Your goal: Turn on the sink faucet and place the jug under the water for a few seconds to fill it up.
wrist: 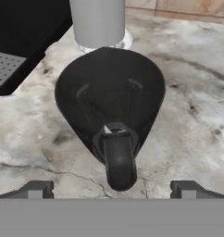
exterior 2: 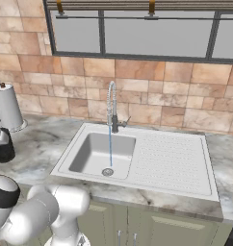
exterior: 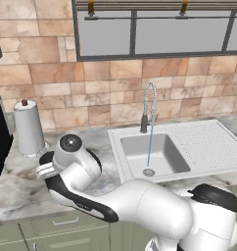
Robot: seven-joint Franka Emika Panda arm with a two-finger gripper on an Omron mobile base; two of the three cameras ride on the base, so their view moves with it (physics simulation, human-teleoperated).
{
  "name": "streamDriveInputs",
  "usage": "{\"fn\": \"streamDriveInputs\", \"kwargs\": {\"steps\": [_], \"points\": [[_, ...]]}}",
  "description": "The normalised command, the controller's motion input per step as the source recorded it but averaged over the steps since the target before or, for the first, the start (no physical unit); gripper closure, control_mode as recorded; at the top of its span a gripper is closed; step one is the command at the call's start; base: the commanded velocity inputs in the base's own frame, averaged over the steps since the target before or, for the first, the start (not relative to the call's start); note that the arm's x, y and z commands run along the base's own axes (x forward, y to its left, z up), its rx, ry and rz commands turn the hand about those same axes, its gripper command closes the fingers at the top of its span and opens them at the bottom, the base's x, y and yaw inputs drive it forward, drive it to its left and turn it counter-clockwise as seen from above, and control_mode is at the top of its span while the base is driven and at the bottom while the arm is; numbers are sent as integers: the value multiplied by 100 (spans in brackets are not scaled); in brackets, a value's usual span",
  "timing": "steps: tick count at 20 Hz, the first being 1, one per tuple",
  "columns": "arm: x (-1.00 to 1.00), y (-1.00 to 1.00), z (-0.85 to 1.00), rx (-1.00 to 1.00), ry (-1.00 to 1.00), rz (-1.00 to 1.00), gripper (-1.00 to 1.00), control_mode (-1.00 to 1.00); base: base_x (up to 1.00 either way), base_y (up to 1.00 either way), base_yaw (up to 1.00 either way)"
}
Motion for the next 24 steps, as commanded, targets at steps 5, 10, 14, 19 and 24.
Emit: {"fn": "streamDriveInputs", "kwargs": {"steps": [5, 10, 14, 19, 24], "points": [[2, 0, -14, 0, 0, 0, -100, -100, 0, 0, 0], [1, 0, -20, 0, -3, 0, -100, -100, 0, 0, 0], [1, 0, -7, 0, -4, 0, -100, -100, 0, 0, 0], [9, 0, -2, 0, -4, 0, -100, -100, 0, 0, 0], [15, 0, -1, 0, -2, 0, -100, -100, 0, 0, 0]]}}
